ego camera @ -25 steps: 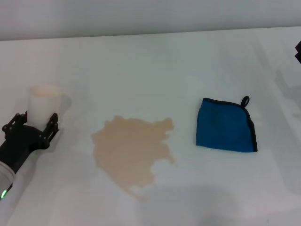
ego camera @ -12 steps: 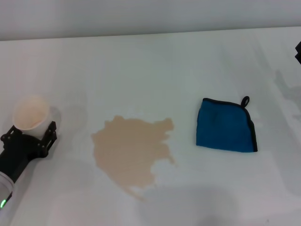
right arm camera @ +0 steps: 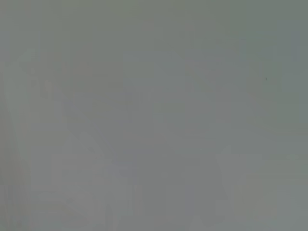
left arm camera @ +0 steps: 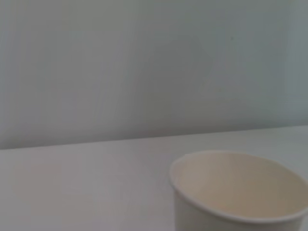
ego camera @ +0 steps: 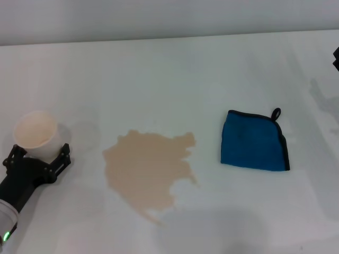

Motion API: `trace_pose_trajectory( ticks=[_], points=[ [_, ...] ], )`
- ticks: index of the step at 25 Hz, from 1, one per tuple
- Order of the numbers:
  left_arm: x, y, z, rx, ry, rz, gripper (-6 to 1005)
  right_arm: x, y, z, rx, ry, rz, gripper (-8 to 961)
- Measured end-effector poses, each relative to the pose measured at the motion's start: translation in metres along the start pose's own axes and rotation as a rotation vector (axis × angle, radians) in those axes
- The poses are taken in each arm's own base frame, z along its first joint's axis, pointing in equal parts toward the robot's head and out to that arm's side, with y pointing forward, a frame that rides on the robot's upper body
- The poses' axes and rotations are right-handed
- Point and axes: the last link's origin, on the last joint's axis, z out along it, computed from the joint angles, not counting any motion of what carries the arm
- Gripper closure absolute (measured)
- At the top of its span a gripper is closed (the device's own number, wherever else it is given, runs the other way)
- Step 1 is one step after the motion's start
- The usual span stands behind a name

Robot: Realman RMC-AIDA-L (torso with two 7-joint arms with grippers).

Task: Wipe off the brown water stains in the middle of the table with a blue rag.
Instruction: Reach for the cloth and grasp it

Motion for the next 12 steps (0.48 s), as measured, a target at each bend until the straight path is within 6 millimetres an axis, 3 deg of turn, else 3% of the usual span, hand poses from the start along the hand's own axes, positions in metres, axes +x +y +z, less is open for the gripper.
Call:
trace_pose_trajectory(
  ticks=[12],
  points=[
    [-0.005,0.012,-0.021,0.006,0.056,0.018,115,-0.002,-0.001,0.0,-0.004,-0.008,-0.006,95]
  ],
)
